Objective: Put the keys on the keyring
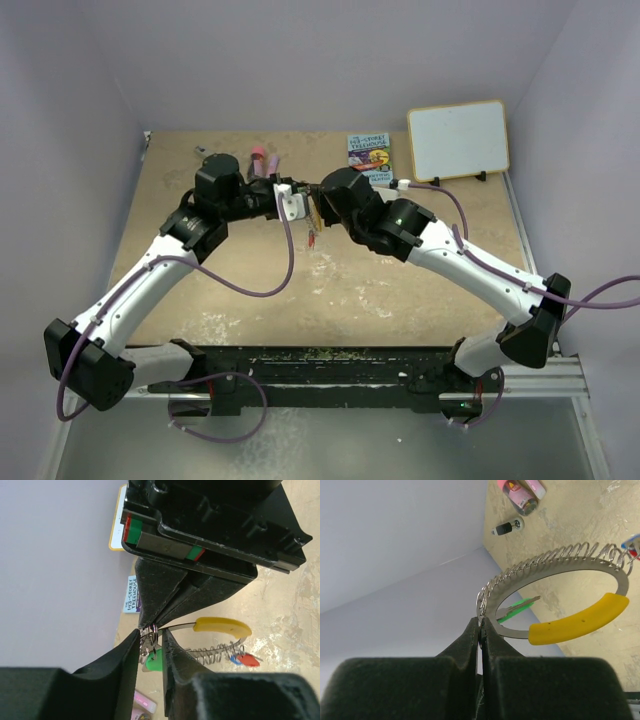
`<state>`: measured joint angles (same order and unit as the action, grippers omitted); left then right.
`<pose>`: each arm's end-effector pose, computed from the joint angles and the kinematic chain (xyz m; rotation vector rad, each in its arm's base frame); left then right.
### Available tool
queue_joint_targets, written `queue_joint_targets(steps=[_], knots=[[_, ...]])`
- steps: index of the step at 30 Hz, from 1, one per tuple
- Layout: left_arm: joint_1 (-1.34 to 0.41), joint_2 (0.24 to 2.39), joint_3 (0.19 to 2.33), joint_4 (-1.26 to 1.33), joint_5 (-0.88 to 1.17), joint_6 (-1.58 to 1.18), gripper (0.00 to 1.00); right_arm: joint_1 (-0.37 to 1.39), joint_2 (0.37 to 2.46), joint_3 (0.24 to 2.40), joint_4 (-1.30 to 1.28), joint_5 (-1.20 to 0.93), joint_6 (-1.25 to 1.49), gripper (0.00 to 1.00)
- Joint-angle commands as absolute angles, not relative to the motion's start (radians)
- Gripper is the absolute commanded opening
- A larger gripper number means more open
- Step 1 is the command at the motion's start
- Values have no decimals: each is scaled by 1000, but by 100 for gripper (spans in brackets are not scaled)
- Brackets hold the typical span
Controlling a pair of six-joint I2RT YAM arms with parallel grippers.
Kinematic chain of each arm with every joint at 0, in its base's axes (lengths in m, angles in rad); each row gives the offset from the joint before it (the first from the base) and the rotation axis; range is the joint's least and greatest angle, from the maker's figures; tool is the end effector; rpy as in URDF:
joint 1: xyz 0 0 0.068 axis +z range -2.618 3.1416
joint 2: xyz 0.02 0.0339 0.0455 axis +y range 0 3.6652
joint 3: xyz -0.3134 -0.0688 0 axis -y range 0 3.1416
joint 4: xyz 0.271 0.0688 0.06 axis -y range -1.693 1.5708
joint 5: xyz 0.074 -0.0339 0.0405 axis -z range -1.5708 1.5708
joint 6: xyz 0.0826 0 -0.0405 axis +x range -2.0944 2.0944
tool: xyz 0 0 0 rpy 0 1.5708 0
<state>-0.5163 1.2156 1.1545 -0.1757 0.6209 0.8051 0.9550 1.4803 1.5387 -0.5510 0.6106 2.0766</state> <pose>0.2567 -0.2010 0.4176 1.4002 1.0927 -0.3516 0.2602 0.2857 0.4343 1.5142 1.6347 1.2699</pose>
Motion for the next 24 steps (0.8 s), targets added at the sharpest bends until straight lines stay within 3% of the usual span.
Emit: queue_joint_targets(steps=[1, 14, 24], knots=[[-512, 1224, 1207, -170, 620, 808, 23, 954, 1472, 1592, -506, 631, 2119, 0], [-518, 1228, 1222, -209, 624, 832, 4, 954, 1476, 1595, -493, 630, 2106, 0], [-523, 1241, 1257, -242, 586, 797, 4, 954, 1456, 1537, -379, 646, 2052, 2]])
